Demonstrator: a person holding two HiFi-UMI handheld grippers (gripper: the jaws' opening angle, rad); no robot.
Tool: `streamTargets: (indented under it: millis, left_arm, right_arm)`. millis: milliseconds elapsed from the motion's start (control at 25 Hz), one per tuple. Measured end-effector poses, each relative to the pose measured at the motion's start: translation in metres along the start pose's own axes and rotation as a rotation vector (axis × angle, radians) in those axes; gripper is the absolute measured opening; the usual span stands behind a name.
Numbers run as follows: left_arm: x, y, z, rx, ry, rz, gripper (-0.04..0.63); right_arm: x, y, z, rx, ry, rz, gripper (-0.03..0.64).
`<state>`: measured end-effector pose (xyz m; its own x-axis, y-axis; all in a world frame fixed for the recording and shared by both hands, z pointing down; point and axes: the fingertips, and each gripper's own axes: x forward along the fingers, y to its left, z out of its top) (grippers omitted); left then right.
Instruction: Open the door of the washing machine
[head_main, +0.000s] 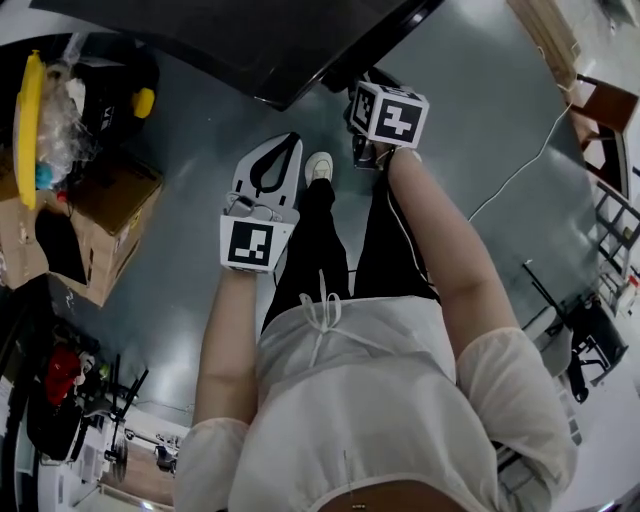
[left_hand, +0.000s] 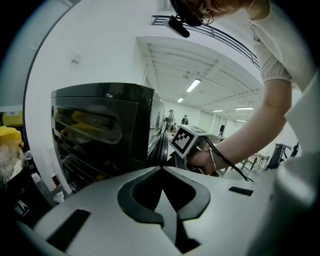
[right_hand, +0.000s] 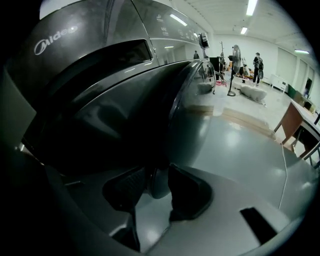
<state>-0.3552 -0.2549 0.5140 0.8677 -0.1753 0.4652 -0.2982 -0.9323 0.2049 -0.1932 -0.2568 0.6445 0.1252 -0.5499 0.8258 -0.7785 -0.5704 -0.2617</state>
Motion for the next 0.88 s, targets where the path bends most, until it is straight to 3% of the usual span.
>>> streamTargets:
  millis: [320, 520, 880]
  left_arm:
    - [0.005, -0.011, -0.002, -0.012, 0.001, 0.025, 0.021]
    - [0.013, -0.019, 0.004, 0.026, -0.009, 0.043, 0.021]
    - [0.034, -0.057, 0.011, 0.040, -0.005, 0.060, 0.022]
  right_arm:
    - [0.000, -0.002, -0.007, -0.024, 0.013, 0.011, 0.130]
    - [-0.005, -0.010, -0.011, -0.029, 0.036, 0.020, 0.129]
    - [-0.034, -0.067, -0.032, -0.060, 0.120, 0.011, 0.109]
